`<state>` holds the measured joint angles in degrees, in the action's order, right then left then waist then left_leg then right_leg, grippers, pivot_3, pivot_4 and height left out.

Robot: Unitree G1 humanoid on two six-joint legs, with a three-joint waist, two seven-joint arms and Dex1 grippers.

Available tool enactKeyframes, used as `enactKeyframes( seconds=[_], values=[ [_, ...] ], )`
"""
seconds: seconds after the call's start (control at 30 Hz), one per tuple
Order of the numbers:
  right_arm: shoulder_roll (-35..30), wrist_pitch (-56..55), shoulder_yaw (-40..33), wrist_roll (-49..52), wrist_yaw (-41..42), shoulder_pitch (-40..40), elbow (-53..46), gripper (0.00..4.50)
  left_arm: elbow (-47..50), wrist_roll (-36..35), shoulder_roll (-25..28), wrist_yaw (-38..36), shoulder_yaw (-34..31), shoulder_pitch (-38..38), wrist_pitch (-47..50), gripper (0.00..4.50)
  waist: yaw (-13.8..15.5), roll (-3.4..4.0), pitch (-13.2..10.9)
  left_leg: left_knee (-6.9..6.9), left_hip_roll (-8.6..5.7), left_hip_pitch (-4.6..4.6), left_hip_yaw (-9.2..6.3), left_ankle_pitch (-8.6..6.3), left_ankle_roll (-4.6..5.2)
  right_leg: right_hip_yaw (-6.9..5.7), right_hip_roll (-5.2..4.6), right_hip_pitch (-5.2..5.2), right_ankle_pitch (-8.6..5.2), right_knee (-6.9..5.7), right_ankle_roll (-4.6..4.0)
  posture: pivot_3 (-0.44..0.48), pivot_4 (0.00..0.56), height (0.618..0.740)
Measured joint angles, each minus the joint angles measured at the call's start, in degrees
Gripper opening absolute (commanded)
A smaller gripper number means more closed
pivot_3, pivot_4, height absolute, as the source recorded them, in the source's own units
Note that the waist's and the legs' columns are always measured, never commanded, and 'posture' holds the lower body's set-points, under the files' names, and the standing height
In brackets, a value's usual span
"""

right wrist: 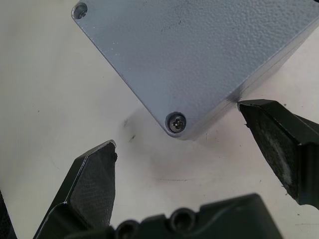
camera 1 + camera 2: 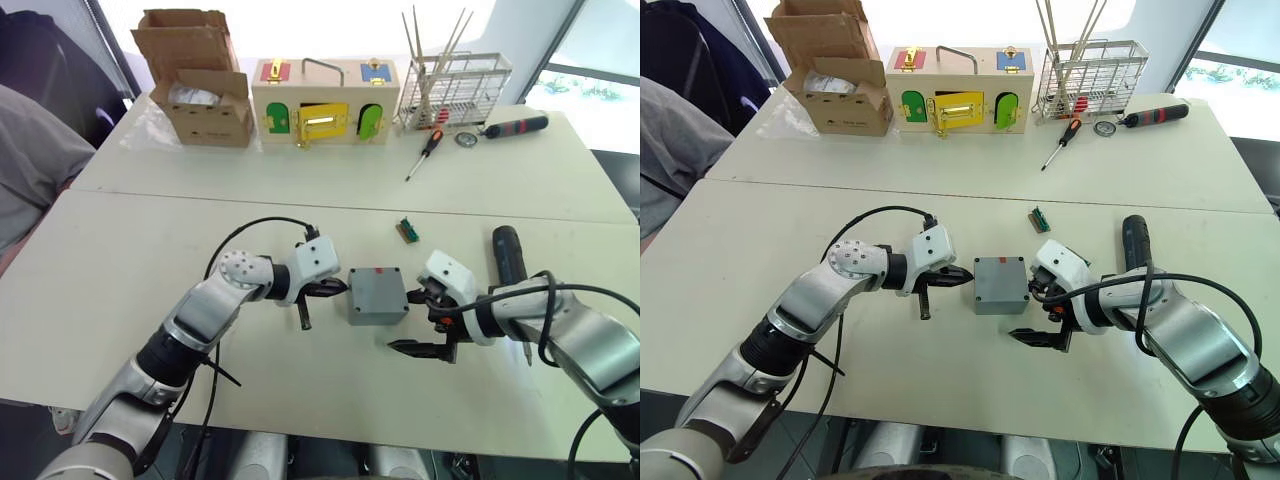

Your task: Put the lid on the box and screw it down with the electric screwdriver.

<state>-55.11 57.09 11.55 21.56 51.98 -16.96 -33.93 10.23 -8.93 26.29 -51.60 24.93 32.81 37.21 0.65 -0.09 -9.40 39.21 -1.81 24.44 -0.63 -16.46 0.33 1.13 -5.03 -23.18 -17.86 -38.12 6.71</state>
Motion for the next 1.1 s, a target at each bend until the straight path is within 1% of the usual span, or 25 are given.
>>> enactKeyframes(
  seconds=[0.07, 0.13, 0.2, 0.23, 0.27, 0.3, 0.33, 0.37, 0.43, 0.5, 0.53, 0.57, 0.6, 0.67, 0.73, 0.9, 1.1],
  values=[
    [-0.7, -0.9, 0.0, -0.3, 0.0, 0.0, 0.0, 4.45, 0.4, 0.0, 0.4, -0.3, 0.0, 0.0, 0.0, 0.00, 0.0, 0.00, 0.0, 0.00, 0.00, 0.00, 0.00, 0.00, 0.00, 0.00, 0.00, -0.01, 0.00, 0.00, 0.00, 0.000, 0.150, 0.740],
    [-3.0, -2.8, -0.4, -0.7, 0.9, -0.4, 1.2, 4.45, 2.4, -0.4, 2.7, -1.2, 0.0, 0.0, 0.3, 0.00, -0.1, 0.00, 0.0, 0.00, 0.00, 0.01, 0.02, 0.00, 0.00, 0.00, 0.00, -0.02, 0.00, 0.00, 0.00, 0.000, 0.150, 0.740],
    [-6.0, -3.8, -5.0, -0.3, 2.3, -1.7, 5.3, 4.45, 4.7, -1.9, 7.2, -3.1, -2.5, 0.0, 2.0, 0.00, -0.2, 0.00, 0.0, -0.01, 0.00, -0.01, 0.03, 0.00, 0.00, 0.00, 0.00, -0.03, 0.00, 0.01, 0.00, 0.000, 0.150, 0.740],
    [-6.5, -4.0, -9.2, 0.4, 2.7, -2.8, 7.9, 4.45, 5.5, -3.7, 8.6, -3.5, -5.9, 0.1, 3.9, 0.00, -0.2, 0.00, 0.0, -0.02, 0.03, -0.01, 0.03, 0.00, 0.00, 0.00, 0.01, -0.03, 0.00, 0.01, 0.00, 0.000, 0.150, 0.740],
    [-6.6, -4.1, -11.7, 0.8, 2.6, -3.4, 9.3, 4.45, 5.8, -4.7, 8.9, -3.5, -7.9, 0.6, 4.9, 0.00, -0.2, 0.00, 0.0, -0.02, 0.05, -0.02, 0.03, 0.00, 0.00, -0.01, 0.02, -0.02, 0.00, 0.00, 0.00, 0.000, 0.150, 0.740],
    [-5.2, -4.4, -15.2, 1.9, 2.1, -4.3, 10.9, 4.45, 6.1, -7.3, 7.9, -2.9, -11.5, 1.8, 7.5, 0.00, 0.0, -0.05, 0.0, -0.02, 0.07, -0.03, 0.01, 0.00, 0.00, -0.02, 0.04, -0.01, 0.00, 0.00, 0.00, 0.000, 0.150, 0.740],
    [-2.2, -5.2, -17.3, 2.5, 1.0, -4.9, 12.1, 4.45, 6.3, -9.4, 6.6, -2.1, -14.3, 3.0, 9.6, 0.00, 0.0, -0.20, 0.1, -0.03, 0.08, -0.03, -0.04, 0.00, 0.00, -0.06, 0.06, 0.02, 0.00, 0.00, 0.00, 0.000, 0.150, 0.740],
    [1.0, -6.3, -18.1, 3.1, -0.3, -5.5, 13.1, 4.45, 6.7, -11.1, 5.7, -1.3, -16.2, 4.3, 11.1, 0.00, 0.0, -0.30, 0.2, -0.03, 0.08, -0.02, -0.06, 0.00, -0.01, -0.08, 0.06, 0.03, 0.00, -0.01, 0.00, 0.000, 0.150, 0.740],
    [8.5, -8.5, -18.7, 3.5, -3.9, -6.3, 15.9, 4.45, 7.2, -12.8, 5.5, -0.1, -17.9, 5.3, 12.8, 0.00, -0.2, -0.31, 0.2, -0.05, 0.07, -0.03, -0.03, 0.01, -0.02, -0.06, 0.04, 0.03, 0.00, -0.05, 0.01, 0.000, 0.150, 0.740],
    [13.6, -10.0, -18.7, 3.1, -8.0, -6.7, 19.4, 4.45, 7.1, -13.0, 5.5, 1.0, -17.8, 5.1, 13.8, 0.00, -0.3, -0.30, 0.2, -0.07, 0.05, -0.02, 0.04, 0.02, -0.04, -0.02, 0.02, -0.05, 0.01, -0.08, 0.01, 0.000, 0.150, 0.740],
    [16.3, -11.5, -18.7, 2.2, -10.3, -7.5, 21.8, 4.11, 6.9, -13.0, 5.3, 1.7, -17.7, 4.9, 14.0, 0.00, -0.4, -0.30, 0.2, -0.05, 0.05, -0.02, 0.03, 0.03, -0.06, -0.03, 0.02, -0.05, 0.01, -0.08, 0.01, 0.000, 0.150, 0.740],
    [17.9, -12.9, -18.6, 1.2, -12.1, -8.0, 23.8, 3.97, 6.8, -13.1, 5.1, 2.2, -17.7, 4.9, 14.1, 0.00, -0.4, -0.30, 0.2, -0.06, 0.04, -0.02, 0.06, 0.04, -0.06, -0.02, 0.01, -0.06, 0.01, -0.08, 0.01, 0.000, 0.150, 0.740],
    [19.5, -15.1, -18.3, -0.1, -13.7, -8.4, 26.0, 3.71, 6.9, -13.1, 4.9, 2.6, -17.6, 4.9, 14.1, 0.00, -0.4, -0.30, 0.2, -0.06, 0.04, -0.02, 0.05, 0.04, -0.07, -0.03, 0.02, -0.06, 0.01, -0.08, 0.01, 0.000, 0.150, 0.740],
    [22.7, -20.0, -17.7, -2.5, -16.6, -9.1, 31.1, 2.99, 6.9, -12.8, 4.9, 3.4, -16.3, 4.9, 13.6, 0.00, -0.3, -0.30, 0.2, -0.07, 0.02, -0.02, 0.03, 0.04, -0.07, -0.03, 0.01, -0.06, 0.01, -0.08, 0.01, 0.000, 0.150, 0.740],
    [24.6, -23.5, -16.6, -4.2, -17.8, -9.1, 34.9, 2.29, 6.9, -12.3, 4.9, 4.0, -14.8, 4.9, 13.1, 0.00, -0.4, -0.30, 0.2, -0.07, 0.00, -0.02, 0.03, 0.04, -0.07, -0.03, 0.01, -0.06, 0.01, -0.08, 0.01, 0.000, 0.150, 0.740],
    [26.1, -28.5, -14.6, -6.9, -18.8, -10.6, 40.4, 2.29, 7.0, -12.3, 4.8, 4.8, -14.3, 4.7, 12.4, 0.00, -1.1, -0.29, 0.2, -0.08, 0.00, -0.03, 0.02, 0.05, -0.09, -0.04, 0.01, -0.06, 0.01, -0.08, 0.01, 0.000, 0.150, 0.740],
    [26.6, -30.5, -14.6, -8.2, -19.1, -10.8, 43.7, 2.29, 7.1, -12.3, 4.8, 5.5, -13.8, 4.2, 12.0, 0.00, -1.6, -0.29, 0.2, -0.11, 0.02, -0.03, 0.01, 0.05, -0.09, -0.04, 0.03, -0.07, 0.01, -0.08, 0.01, 0.000, 0.150, 0.740]
  ],
)
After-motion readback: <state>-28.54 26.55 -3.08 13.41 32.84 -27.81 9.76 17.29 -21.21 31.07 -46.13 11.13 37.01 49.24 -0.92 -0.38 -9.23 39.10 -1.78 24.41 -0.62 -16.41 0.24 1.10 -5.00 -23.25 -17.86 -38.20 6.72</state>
